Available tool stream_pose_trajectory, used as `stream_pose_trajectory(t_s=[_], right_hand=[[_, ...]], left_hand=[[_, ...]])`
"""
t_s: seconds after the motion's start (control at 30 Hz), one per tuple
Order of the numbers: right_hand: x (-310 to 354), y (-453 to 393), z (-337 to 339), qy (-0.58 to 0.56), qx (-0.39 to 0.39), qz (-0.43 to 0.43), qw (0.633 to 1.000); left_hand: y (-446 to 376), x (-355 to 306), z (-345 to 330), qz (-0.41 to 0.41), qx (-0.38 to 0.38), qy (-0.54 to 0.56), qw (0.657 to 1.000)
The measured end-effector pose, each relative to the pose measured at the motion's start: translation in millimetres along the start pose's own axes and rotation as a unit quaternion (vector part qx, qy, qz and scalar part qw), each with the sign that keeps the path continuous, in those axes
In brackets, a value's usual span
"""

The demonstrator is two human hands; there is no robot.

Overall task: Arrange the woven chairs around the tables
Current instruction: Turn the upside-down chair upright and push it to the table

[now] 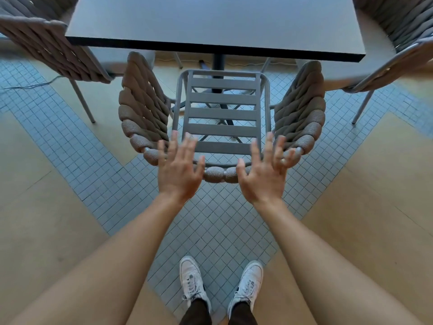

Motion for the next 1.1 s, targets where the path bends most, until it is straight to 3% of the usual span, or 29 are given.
stream_pose_trajectory(t_s=[0.1, 0.2, 0.37, 0.8, 0.93, 1.1], right_hand=[[13, 0, -5, 0.079, 0.070, 0.185, 0.977], [8, -6, -6, 0.129, 0.118, 0.237, 0.956], [9, -12, -13, 0.203, 0.176, 0.226, 0.936], [15, 21, 7, 0.177, 0.235, 0.141, 0.945], [5, 29, 25, 0.152, 0.251, 0.091, 0.952], [-23, 27, 63, 0.114, 0.234, 0.056, 0.964]], left_hand=[[-2, -16, -9, -0.133, 0.073, -0.065, 0.986], [-6, -17, -10, -0.173, 0.091, -0.109, 0.975], [-6, -19, -9, -0.175, 0.109, -0.130, 0.970], [7, -33, -2, -0.087, 0.241, -0.131, 0.958], [14, -49, 9, -0.097, 0.234, -0.059, 0.965], [11, -84, 27, -0.136, 0.226, -0.063, 0.963]])
Point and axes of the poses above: each hand's wrist, its own y-axis away from the middle knuckle, its own z-axis out of the back of the hand, x = y × z, the point moved 8 cm from there along -y, towards the middle knuckle, and after that the axes turned 12 degrees about x, right-handed, at the moved point
